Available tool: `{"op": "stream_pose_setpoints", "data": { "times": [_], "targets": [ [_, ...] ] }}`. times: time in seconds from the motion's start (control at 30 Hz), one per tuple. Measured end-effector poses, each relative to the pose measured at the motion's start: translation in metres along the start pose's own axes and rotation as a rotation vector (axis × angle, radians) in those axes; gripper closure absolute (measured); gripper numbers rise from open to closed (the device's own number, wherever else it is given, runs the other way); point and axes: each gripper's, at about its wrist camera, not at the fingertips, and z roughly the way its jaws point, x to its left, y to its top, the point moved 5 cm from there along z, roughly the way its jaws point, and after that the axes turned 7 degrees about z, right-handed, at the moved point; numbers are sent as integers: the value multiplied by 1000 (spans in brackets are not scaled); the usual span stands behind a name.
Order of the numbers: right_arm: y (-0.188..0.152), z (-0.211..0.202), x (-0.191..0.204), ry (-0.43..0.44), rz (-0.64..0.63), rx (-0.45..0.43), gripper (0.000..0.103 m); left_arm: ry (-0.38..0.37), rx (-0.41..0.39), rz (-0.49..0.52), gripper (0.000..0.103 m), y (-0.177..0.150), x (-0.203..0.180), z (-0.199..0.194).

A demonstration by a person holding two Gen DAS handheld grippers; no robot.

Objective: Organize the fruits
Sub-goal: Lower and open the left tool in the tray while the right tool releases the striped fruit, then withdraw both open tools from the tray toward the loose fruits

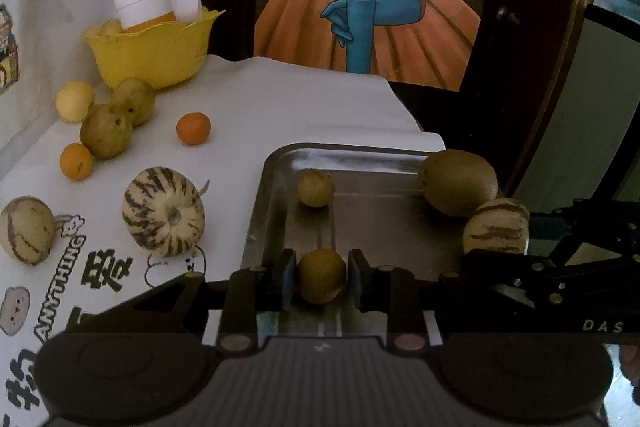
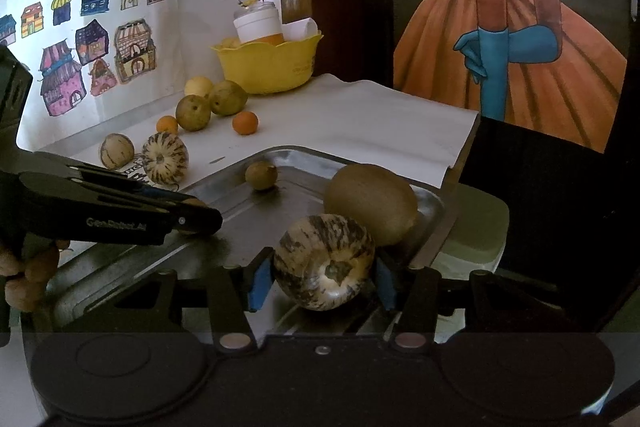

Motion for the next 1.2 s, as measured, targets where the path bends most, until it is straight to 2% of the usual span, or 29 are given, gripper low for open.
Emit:
{"op": "stream_pose_setpoints", "data": {
  "times": [0.17,0.33,0.4,0.47,0.5,0.6,0.67,0.77,0.93,1.1,1.2],
  "targets": [
    [-1,-6,1,-1,-6,-21,48,-14,1,-40,73,0,3,-8],
    [-4,-20,7,-6,-30,-57,44,-2,-22,-69,67,4,5,-23],
    [-4,-27,9,-6,-22,-70,42,2,-37,-73,58,6,4,-32],
    [-4,-33,10,-1,-5,-81,39,14,-59,-80,20,7,2,-42],
    [-4,-38,12,1,3,-89,36,17,-76,-88,15,7,2,-48],
    [-6,-52,19,-3,4,-122,31,11,-100,-94,13,9,2,-63],
    [-7,-62,24,-10,2,-144,26,21,-111,-99,7,9,3,-73],
    [-9,-77,32,-7,8,-169,19,36,-141,-100,4,7,3,-91],
    [-12,-102,43,-37,30,-192,1,64,-183,-102,1,1,4,-118],
    [-17,-122,54,-60,59,-181,1,99,-192,-101,1,-11,1,-141],
    [-24,-130,60,-69,91,-140,1,108,-185,-100,1,-21,1,-154]
  ]
}}
